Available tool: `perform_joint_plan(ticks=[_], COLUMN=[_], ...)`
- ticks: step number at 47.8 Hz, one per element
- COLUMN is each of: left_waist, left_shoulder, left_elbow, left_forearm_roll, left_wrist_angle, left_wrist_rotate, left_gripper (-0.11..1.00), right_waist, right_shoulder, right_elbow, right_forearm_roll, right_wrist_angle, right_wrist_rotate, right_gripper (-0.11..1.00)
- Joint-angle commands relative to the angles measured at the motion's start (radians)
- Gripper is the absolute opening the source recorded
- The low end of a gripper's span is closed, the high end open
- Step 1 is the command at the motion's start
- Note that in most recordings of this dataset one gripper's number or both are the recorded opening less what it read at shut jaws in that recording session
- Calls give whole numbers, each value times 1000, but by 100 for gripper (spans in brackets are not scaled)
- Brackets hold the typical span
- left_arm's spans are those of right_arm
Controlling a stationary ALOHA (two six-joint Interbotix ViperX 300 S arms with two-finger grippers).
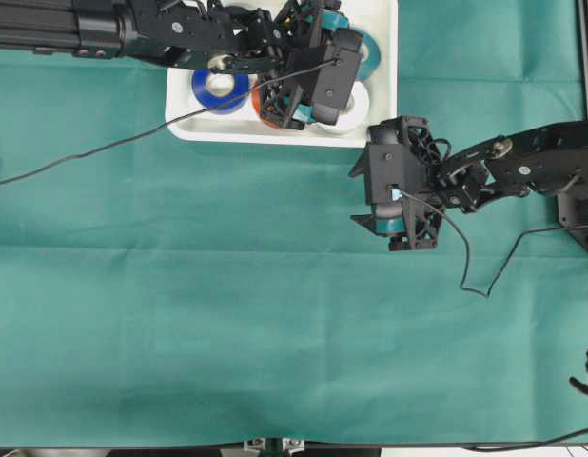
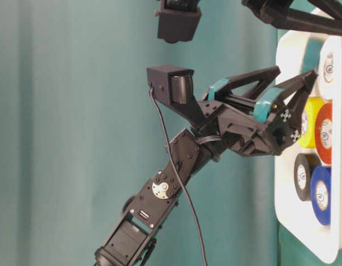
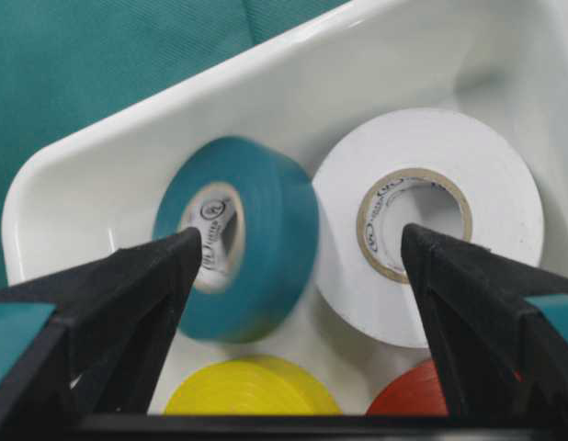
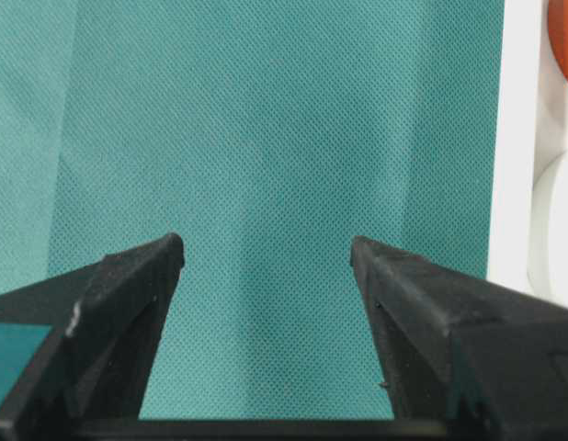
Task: Put the tape alternately from left to right into the white case.
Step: 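Release the teal roll and pull the left gripper back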
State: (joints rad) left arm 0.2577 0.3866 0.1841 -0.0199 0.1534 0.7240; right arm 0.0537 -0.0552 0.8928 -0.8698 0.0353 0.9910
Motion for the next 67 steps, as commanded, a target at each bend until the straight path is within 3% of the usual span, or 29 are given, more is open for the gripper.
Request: perform_joint_plan(ticks=[1, 25, 67], left_waist=[-2, -75, -282], left_shoulder=[-57, -156, -330], left_elbow=[-5, 118, 345], left_forearm_roll=[-3, -6, -6], left_wrist_angle=[-5, -5, -8], left_wrist_rotate=[-6, -14, -285], left_gripper=[55, 54, 54], right_waist=[3, 3, 3], right_shoulder=[-21, -21, -21], right_elbow=[-11, -11, -11], right_forearm_roll=[3, 3, 3], right_wrist_angle=[-5, -5, -5], right_wrist_rotate=[-2, 0, 0], right_gripper=[82, 82, 82])
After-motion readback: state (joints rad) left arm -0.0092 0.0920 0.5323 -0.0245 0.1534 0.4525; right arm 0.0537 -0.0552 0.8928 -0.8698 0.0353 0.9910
